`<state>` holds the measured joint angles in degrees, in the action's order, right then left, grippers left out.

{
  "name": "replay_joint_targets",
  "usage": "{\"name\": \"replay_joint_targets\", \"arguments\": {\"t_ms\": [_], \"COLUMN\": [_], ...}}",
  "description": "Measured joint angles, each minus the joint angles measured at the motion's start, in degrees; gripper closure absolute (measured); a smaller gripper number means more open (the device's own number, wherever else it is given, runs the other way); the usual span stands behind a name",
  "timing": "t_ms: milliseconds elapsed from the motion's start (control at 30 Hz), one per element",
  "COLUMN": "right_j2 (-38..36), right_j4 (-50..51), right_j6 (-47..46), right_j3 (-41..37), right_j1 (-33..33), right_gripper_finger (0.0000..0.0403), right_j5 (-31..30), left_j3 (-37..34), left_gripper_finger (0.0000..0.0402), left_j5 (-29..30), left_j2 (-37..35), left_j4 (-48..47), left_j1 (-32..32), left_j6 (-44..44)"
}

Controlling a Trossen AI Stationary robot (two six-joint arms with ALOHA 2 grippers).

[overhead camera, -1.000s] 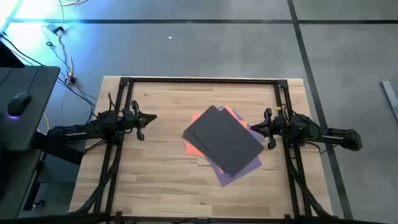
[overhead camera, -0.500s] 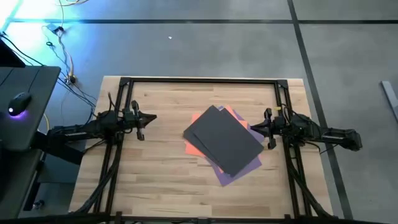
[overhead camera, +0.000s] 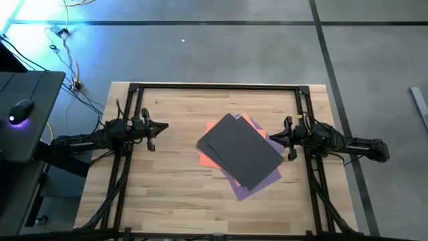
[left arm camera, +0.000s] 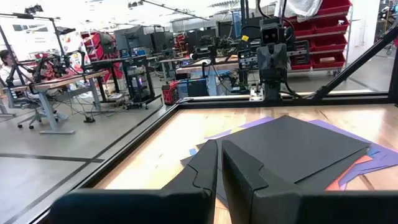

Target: Organize paper

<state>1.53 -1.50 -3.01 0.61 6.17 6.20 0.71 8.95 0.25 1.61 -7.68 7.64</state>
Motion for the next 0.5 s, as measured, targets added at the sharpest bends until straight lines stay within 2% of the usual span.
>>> {"name": "replay_joint_targets", "arguments": {"t_ms": [500], "right_j2": [0.0], "right_j4": [-1.4], "right_j6": [0.8], "right_j3": [0.0], "right_j1": [0.1], "right_gripper_finger": [0.0402], "right_j5": [-0.9], "left_j3": [0.0], "left_gripper_finger": [0.0401], "left_j5": [0.0], "left_j2": [0.0], "left_j4": [0.1], "left_j1": [0.0], "left_j6": [-0.2]}}
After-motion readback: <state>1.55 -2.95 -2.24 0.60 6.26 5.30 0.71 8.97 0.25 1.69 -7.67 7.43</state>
